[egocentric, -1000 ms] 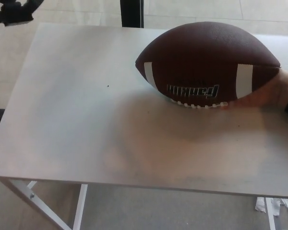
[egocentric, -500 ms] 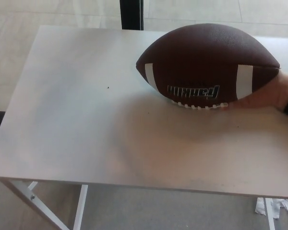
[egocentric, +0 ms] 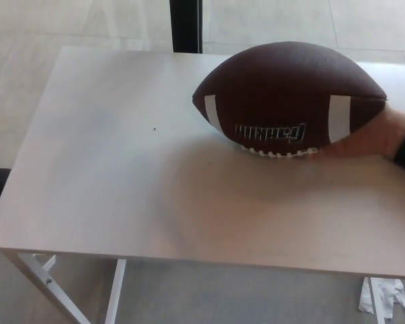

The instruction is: The robot uses both its hands to grab the left and right ends of a football kept in the middle of the desk infront of it, lifts it up and places it in the palm of a person

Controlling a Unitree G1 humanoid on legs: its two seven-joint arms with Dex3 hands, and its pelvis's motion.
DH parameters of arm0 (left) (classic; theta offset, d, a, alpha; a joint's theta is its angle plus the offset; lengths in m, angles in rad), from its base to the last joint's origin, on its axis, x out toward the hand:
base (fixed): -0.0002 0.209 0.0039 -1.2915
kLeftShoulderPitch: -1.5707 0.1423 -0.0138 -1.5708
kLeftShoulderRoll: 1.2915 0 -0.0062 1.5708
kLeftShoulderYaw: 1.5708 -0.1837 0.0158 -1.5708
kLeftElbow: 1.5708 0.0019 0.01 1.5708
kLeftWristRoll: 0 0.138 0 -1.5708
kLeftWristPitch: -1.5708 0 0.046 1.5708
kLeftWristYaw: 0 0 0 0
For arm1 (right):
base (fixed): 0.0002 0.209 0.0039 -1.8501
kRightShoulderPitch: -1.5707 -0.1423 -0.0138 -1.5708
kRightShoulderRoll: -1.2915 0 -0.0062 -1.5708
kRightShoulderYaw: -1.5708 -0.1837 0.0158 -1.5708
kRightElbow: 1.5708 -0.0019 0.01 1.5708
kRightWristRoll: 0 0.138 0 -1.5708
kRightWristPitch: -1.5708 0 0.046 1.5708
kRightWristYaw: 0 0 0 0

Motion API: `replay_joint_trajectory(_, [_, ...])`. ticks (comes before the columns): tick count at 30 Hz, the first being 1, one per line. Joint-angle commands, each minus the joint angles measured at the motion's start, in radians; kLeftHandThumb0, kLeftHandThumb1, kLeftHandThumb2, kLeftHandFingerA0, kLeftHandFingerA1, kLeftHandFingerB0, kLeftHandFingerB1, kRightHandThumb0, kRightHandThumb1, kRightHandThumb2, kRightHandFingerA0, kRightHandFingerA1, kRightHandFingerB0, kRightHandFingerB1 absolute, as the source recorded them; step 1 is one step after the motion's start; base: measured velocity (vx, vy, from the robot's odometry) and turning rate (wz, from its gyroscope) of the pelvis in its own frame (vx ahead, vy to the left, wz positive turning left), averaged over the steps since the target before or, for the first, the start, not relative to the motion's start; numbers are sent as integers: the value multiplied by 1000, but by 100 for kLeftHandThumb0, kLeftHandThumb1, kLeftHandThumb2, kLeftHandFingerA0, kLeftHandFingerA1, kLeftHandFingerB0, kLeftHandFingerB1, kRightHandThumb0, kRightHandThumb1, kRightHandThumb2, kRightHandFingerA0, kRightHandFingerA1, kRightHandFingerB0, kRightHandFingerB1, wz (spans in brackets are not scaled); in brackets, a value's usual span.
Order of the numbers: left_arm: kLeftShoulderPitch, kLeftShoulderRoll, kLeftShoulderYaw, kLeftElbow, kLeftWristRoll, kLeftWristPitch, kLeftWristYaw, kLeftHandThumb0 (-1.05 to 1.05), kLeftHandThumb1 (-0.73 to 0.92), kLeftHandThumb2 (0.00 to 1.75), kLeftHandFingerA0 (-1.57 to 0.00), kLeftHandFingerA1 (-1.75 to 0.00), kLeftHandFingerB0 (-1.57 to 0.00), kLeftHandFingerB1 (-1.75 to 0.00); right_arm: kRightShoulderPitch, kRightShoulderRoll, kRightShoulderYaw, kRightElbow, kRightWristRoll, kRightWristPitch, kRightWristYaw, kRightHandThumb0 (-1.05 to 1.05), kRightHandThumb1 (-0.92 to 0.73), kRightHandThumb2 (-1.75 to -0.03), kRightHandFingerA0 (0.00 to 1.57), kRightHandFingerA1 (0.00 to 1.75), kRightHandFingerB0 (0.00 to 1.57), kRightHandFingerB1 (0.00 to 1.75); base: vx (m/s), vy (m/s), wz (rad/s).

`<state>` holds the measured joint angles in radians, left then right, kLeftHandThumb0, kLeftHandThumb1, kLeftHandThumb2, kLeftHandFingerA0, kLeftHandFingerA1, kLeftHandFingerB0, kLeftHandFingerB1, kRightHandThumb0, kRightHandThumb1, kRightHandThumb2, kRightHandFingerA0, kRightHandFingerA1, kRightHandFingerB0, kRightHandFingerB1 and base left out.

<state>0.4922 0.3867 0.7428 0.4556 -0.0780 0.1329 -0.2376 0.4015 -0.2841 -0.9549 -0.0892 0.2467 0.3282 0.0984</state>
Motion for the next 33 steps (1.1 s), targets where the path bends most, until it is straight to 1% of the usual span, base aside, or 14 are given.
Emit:
replay_joint_trajectory(1, [239, 4, 240, 320, -182, -454, -99, -105, 74, 114, -26, -69, -4, -46, 186, 119, -304, 537, 115, -770, 40, -56, -74, -61, 67, 101, 55, 67, 0, 0, 0])
replay_joint_trajectory(4, [225, 7, 222, 392, -188, -402, -120, -92, 85, 66, -19, -74, -9, -46, 174, 105, -295, 597, 117, -659, -18, -58, -72, -62, 50, 128, 51, 69, 0, 0, 0])
replay_joint_trajectory(5, [194, 17, 181, 424, -156, -370, -92, -87, 68, 107, -26, -67, -8, -49, 191, 93, -250, 539, 74, -441, -82, -73, -73, -68, 88, 155, 29, 64, 0, 0, 0])
replay_joint_trajectory(7, [138, 29, 180, 466, -171, -322, -89, -91, 84, 66, -26, -69, -15, -44, 179, 79, -253, 467, 117, -222, -88, -65, -79, -64, 56, 124, 15, 42, 0, 0, 0])
replay_joint_trajectory(11, [47, 55, 144, 530, -148, -300, -50, -95, 82, 64, -32, -72, -16, -49, 120, 59, -242, 362, 150, -5, -143, -55, -78, -63, 39, 118, 23, 48, 0, 0, 0])
replay_joint_trajectory(12, [42, 36, 105, 406, -131, -204, -43, -87, 66, 101, -32, -72, -15, -58, 69, 41, -224, 265, 146, 153, -213, -50, -75, -61, 42, 128, 19, 56, 0, 0, 0])
replay_joint_trajectory(14, [23, 9, 17, 209, -101, -4, -38, -83, 87, 66, -58, -85, -28, -63, -71, -30, -179, 251, 140, 325, -277, -51, -75, -61, 47, 129, 19, 54, 0, 0, 0])
replay_joint_trajectory(22, [-7, -62, -111, 202, -69, 81, -55, -76, 86, 66, -34, -74, -14, -54, -324, -158, -204, 563, 122, 295, -373, -56, -62, -95, 68, 114, 25, 63, 0, 0, 0])
replay_joint_trajectory(23, [19, -79, -123, 178, -97, 119, -102, -39, 51, 110, -18, -62, -6, -55, -311, -158, -199, 609, 97, 241, -374, -58, -61, -94, 66, 112, 30, 64, 0, 0, 0])
replay_joint_trajectory(27, [54, -76, -110, 179, -143, 131, -126, -77, 81, 64, -29, -76, -19, -56, -237, -159, -155, 598, 76, 225, -272, -51, -73, -60, 43, 123, 31, 60, 0, 0, 0])
replay_joint_trajectory(28, [52, -71, -100, 205, -145, 115, -115, -39, 51, 110, -19, -63, -5, -55, -223, -162, -166, 606, 88, 208, -258, -51, -71, -59, 45, 113, 28, 57, 0, 0, 0])
replay_joint_trajectory(30, [33, -56, -79, 261, -155, 100, -97, -39, 51, 110, -23, -64, -7, -55, -215, -163, -195, 633, 121, 137, -225, -47, -53, -93, 42, 80, 28, 62, 0, 0, 0])
replay_joint_trajectory(31, [19, -48, -66, 290, -171, 110, -97, -39, 51, 110, -23, -65, -7, -56, -198, -161, -195, 636, 129, 106, -197, -46, -73, -61, 40, 129, 39, 77, 0, 0, 0])
replay_joint_trajectory(33, [-7, -38, -56, 332, -186, 108, -100, -78, 85, 66, -32, -74, -18, -54, -178, -174, -174, 654, 130, 81, -147, -45, -72, -60, 41, 121, 33, 69, 0, 0, 0])
